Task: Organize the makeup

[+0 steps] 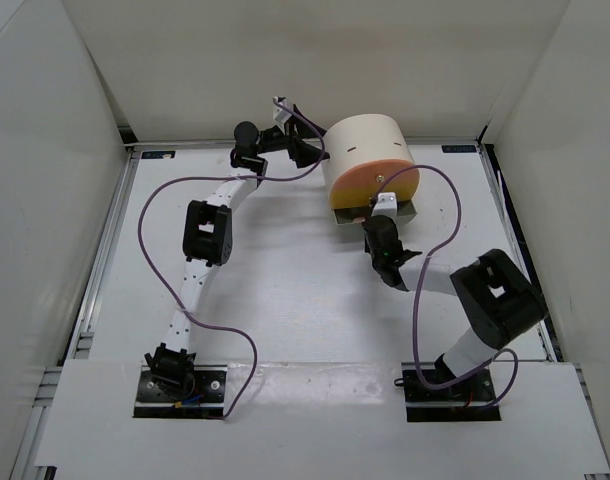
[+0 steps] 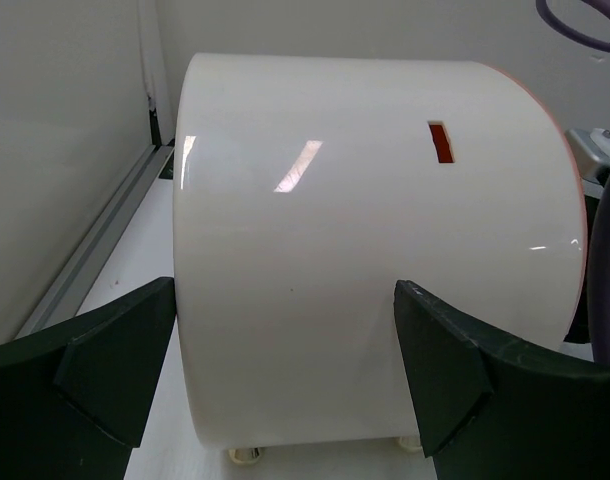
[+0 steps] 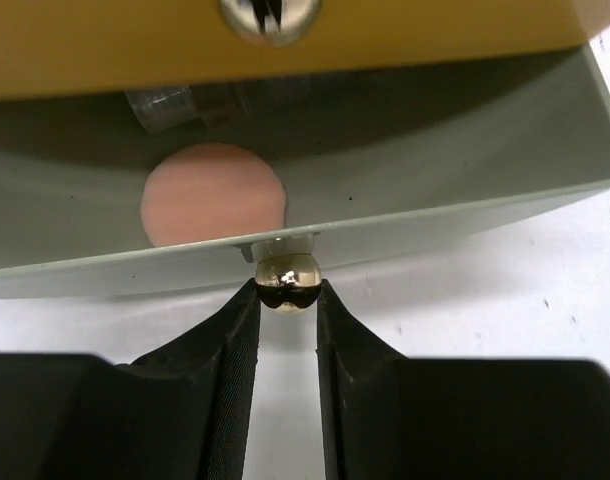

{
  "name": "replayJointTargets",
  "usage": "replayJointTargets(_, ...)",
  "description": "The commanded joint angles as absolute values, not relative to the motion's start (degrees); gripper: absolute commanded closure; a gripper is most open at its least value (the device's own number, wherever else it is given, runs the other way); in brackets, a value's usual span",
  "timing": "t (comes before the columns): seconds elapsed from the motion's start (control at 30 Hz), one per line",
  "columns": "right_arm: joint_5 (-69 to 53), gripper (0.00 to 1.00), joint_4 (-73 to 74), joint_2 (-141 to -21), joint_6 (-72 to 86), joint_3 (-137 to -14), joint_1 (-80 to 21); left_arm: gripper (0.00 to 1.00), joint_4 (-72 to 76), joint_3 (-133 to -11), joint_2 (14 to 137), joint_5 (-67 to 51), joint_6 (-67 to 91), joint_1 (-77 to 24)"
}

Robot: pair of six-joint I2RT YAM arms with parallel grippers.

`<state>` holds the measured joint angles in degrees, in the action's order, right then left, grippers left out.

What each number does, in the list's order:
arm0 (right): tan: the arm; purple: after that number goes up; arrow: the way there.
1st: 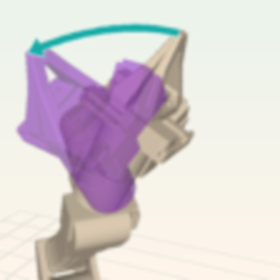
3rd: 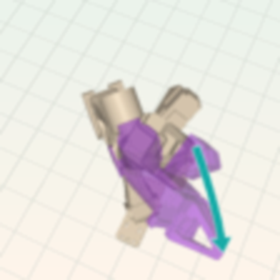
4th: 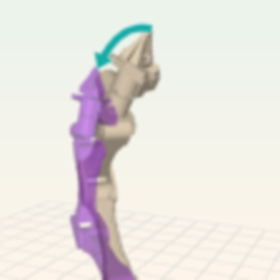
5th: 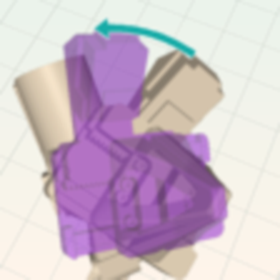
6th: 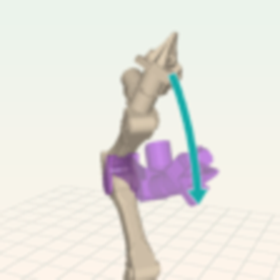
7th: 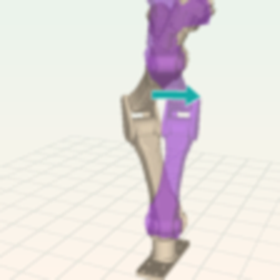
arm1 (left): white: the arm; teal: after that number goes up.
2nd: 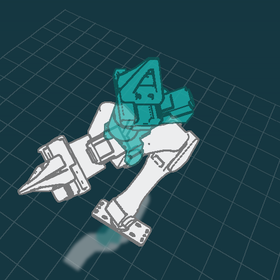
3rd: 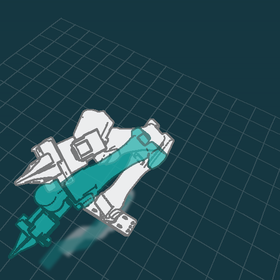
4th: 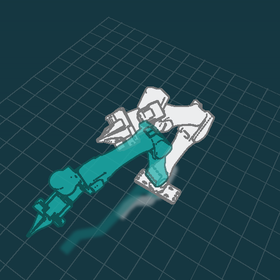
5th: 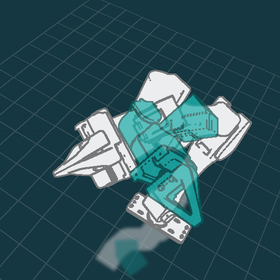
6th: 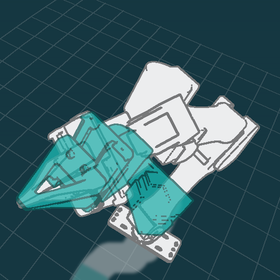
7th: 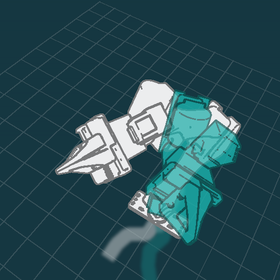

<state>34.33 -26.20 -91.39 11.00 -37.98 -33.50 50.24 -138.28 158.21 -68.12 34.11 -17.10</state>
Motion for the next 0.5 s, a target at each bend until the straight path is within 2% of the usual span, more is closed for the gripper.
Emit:
replayJointTargets(0.0,40.77,0.71,-43.05,-93.5,12.48,-42.89,-34.79,0.02,51.85,-137.29,156.8,-69.96,35.24,-18.98)
replayJointTargets(0.07,42.88,0.68,-44.82,-95.26,11.96,-44.47,-34.8,0.02,51.86,-137.11,156.8,-70.4,35.33,-19.16)
replayJointTargets(0.1,44.46,0.59,-46.56,-97.01,12.13,-45.08,-35.15,0.02,51.94,-136.94,156.8,-69.97,35.51,-19.25)
replayJointTargets(0.17,47.71,0.53,-47.89,-98.78,13.01,-46.84,-35.16,0.02,52.2,-136.58,156.71,-69.96,35.68,-19.34)
replayJointTargets(0.2,49.2,0.44,-49.21,-99.83,13.36,-47.45,-35.16,0.02,52.21,-135.89,156.62,-70.13,35.77,-19.34)
replayJointTargets(0.23,49.91,0.42,-50.09,-101.24,14.06,-48.24,-35.5,0.02,52.38,-135.7,156.45,-70.14,36.03,-19.42)
replayJointTargets(0.4,53.08,0.05,-57.55,-105.46,14.94,-48.96,-35.69,0.02,53.26,-133.6,155.57,-71.02,37.26,-19.25)
replayJointTargets(0.47,53.44,0.01,-58.71,-106.52,15.11,-49.22,-36.03,0.02,53.87,-133.07,155.04,-71.02,37.97,-19.16)
